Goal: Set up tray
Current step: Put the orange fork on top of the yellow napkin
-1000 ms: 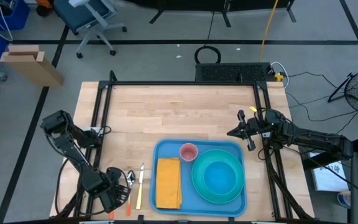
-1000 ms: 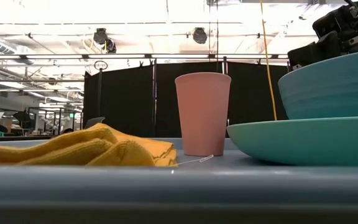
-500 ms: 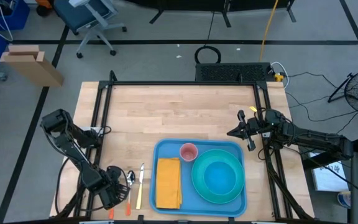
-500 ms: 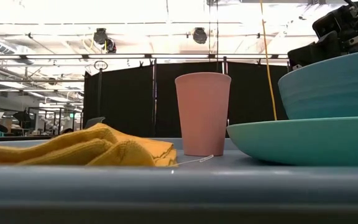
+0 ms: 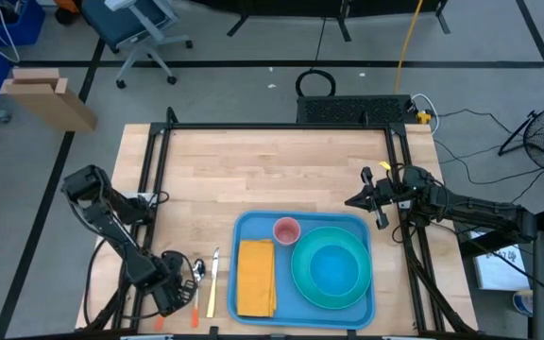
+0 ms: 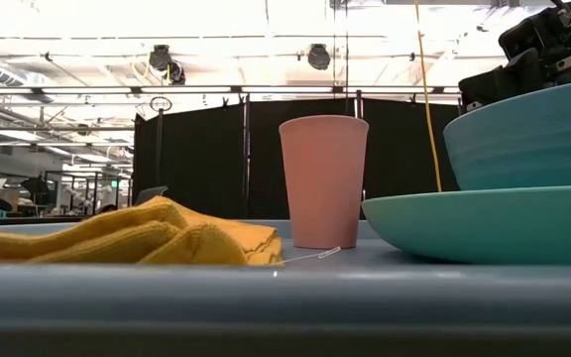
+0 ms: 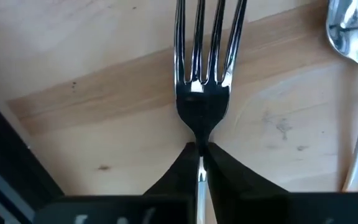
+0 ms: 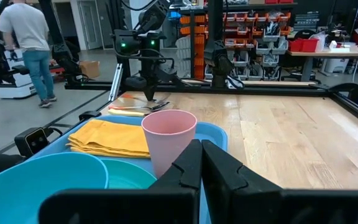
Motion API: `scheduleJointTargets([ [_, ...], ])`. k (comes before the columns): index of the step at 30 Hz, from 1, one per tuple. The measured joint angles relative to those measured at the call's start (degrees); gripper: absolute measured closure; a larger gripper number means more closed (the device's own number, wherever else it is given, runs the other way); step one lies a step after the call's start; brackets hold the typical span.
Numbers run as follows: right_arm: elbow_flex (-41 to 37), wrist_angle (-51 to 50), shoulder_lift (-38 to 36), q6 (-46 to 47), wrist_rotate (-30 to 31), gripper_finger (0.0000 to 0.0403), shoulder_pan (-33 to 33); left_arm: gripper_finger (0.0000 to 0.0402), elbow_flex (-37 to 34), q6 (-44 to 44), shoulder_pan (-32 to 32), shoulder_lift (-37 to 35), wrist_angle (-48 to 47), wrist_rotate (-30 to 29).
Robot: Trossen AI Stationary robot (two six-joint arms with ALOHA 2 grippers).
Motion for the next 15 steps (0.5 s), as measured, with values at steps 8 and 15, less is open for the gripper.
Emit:
scheduleJointTargets([
  [8, 0.0, 0.4, 0.0, -0.3, 0.0, 0.0403, 0.0, 0.0390, 4.3, 1.2, 2.0, -3.7, -9.6, -3.7],
  [15, 0.0, 0.5, 0.0, -0.5, 0.0, 0.0403, 0.0, 0.0391, 11.2, 1.1, 4.6, -7.2, -17.2, -15.2],
])
